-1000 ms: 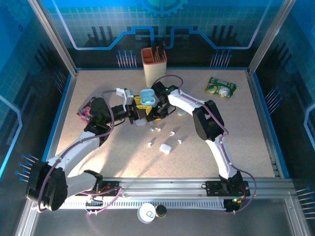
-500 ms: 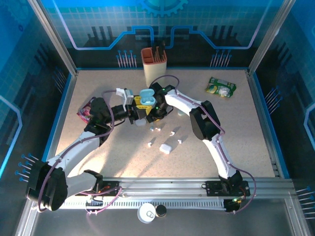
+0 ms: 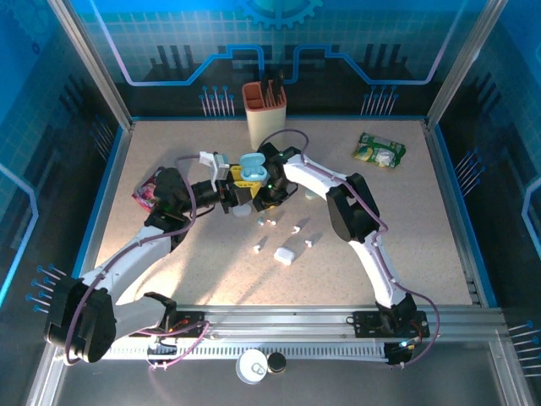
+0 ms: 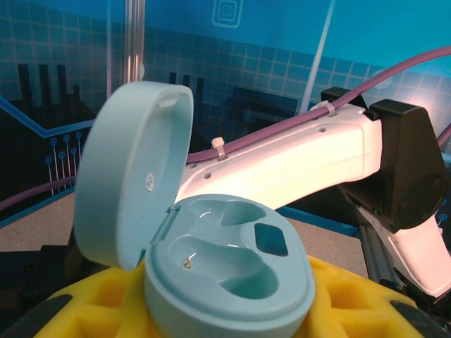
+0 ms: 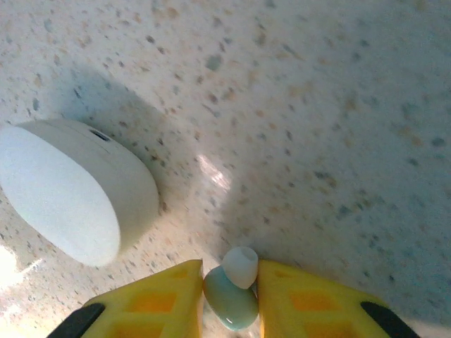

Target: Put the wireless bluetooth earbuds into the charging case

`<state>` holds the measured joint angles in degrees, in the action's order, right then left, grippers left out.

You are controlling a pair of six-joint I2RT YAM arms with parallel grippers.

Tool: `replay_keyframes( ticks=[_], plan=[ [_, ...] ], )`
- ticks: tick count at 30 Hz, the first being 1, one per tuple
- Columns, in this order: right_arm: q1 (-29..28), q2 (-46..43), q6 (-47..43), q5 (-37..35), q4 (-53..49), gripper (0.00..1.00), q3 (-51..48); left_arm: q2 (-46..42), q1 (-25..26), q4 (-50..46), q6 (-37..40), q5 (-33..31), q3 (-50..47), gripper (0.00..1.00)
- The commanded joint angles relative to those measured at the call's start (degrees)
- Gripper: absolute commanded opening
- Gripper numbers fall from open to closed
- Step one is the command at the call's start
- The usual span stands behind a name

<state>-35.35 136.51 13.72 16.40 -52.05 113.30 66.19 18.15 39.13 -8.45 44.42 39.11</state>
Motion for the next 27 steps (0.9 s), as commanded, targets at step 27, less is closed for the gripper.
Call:
replay_keyframes(
  ticks=[27],
  plan=[
    [25.4, -32.2, 9.6, -1.9, 20.6, 0.31, -51.0, -1.2, -0.5, -1.9, 2.4, 0.6, 0.1, 0.36]
  ],
)
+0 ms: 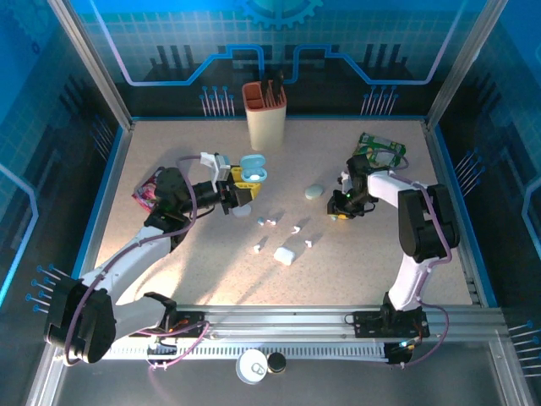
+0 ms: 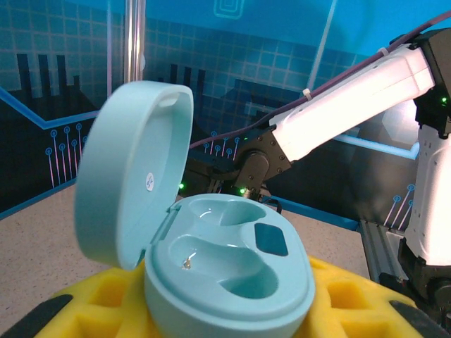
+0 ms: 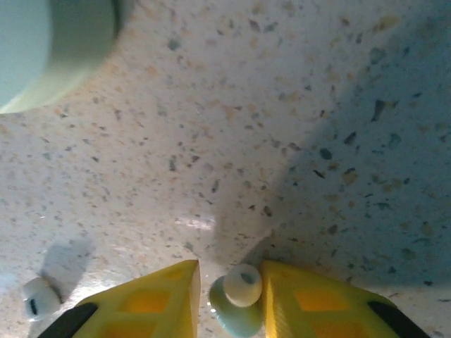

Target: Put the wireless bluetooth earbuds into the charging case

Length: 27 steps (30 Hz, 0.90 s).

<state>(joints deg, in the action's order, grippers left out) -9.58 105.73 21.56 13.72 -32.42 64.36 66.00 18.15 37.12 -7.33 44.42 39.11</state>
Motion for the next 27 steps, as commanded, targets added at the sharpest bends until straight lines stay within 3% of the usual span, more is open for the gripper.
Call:
replay_keyframes(
  ticks=[1, 7, 18, 27],
  plan=[
    [-0.6, -1.6, 2.2, 0.9, 1.1, 0.34, -2.4, -1.0, -0.5, 0.1, 1.3, 0.6, 0.1, 0.36],
    [-1.9, -4.1, 3.6, 2.0, 0.4, 0.50, -4.0, -0.8, -0.5, 0.3, 1.2, 0.5, 0.1, 0.36],
    [-2.9, -7.6, 3.9, 8.6, 3.1, 0.54, -5.5, 0.1, -0.5, 2.6, 0.0, 0.7, -0.4, 0.36],
    [-0.7, -6.6, -0.1, 4.6, -2.4, 0.54, 0.4, -0.1, -0.5, 2.5, 0.4, 0.7, -0.2, 0.36]
  ],
)
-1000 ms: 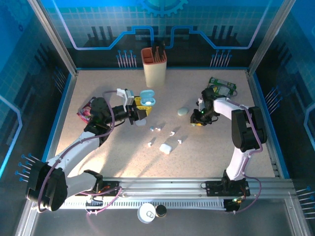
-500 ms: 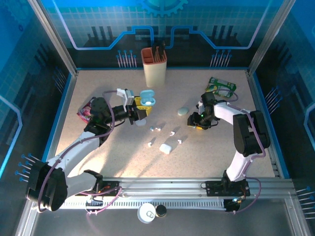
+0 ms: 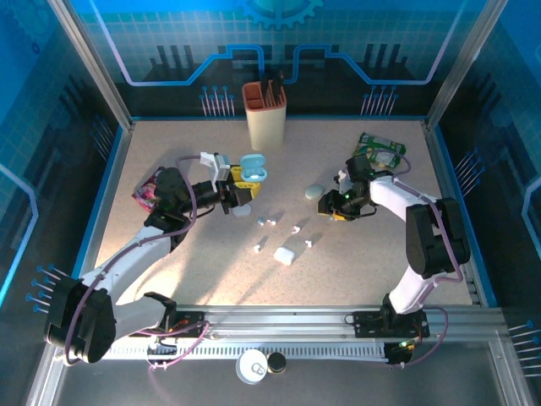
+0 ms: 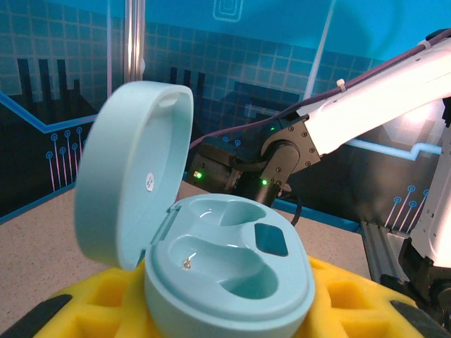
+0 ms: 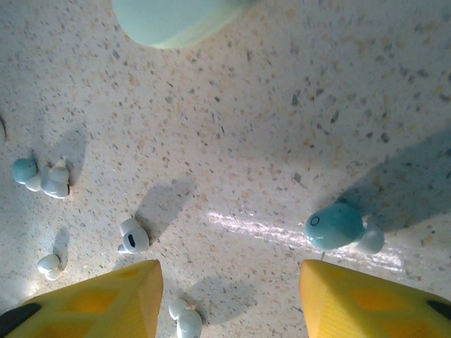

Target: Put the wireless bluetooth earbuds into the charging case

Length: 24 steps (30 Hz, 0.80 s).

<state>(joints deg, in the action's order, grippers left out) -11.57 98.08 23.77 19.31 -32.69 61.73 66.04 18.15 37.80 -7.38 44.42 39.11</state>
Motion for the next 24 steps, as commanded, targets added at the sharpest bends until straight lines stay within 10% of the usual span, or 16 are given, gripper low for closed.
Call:
replay_keyframes(
  ticks=[1, 10, 24],
  plan=[
    [1.8, 2.4, -2.8, -0.9, -2.0, 0.55, 3.8, -0.1, -0.5, 1.9, 0.3, 0.7, -0.1, 0.36],
    [4.7, 12.7, -4.4, 2.5, -2.7, 0.58, 9.2, -0.9, -0.5, 0.8, 0.4, 0.8, 0.2, 0.36],
    [4.8, 5.4, -4.3, 7.0, 0.6, 0.58, -1.8, 1.0, -0.5, 2.6, -0.2, 1.0, 0.5, 0.36]
  ],
)
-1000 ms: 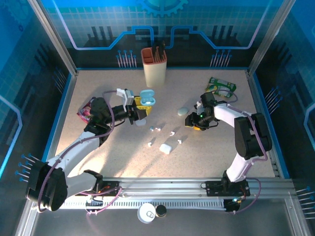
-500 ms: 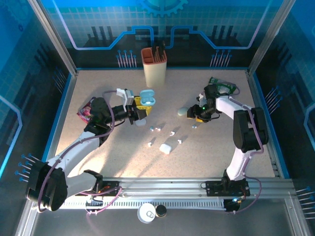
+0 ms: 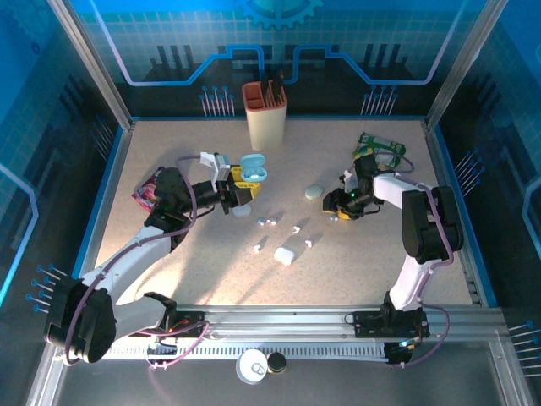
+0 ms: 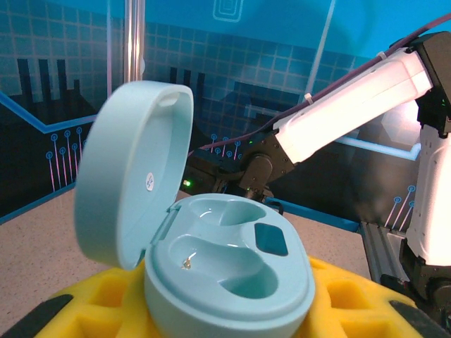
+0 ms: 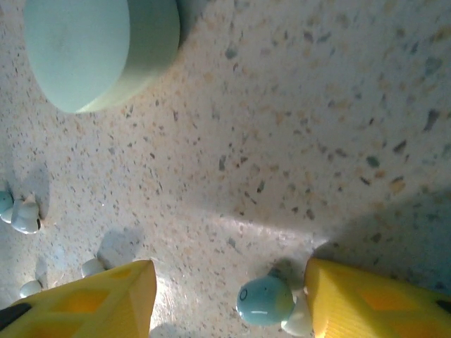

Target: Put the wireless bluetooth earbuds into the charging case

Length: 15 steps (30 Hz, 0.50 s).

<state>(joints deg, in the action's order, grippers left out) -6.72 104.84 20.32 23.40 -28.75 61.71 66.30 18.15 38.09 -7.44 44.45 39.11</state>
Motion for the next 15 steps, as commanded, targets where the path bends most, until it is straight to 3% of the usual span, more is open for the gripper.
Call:
replay_keyframes(
  ticks=[1, 11, 15],
  plan=[
    [-0.1, -1.7, -0.9, 3.3, -3.3, 0.58, -2.1, 0.9, -0.5, 2.7, -0.2, 1.1, 0.5, 0.36],
    [-0.5, -5.5, -0.9, 6.2, -4.3, 0.57, -3.9, 0.2, -0.5, 3.2, -0.4, 0.4, -0.9, 0.36],
    [0.0, -7.5, -1.3, 2.1, -6.8, 0.57, -2.5, -0.2, -0.5, 3.0, -0.2, 0.4, -1.1, 0.36]
  ],
)
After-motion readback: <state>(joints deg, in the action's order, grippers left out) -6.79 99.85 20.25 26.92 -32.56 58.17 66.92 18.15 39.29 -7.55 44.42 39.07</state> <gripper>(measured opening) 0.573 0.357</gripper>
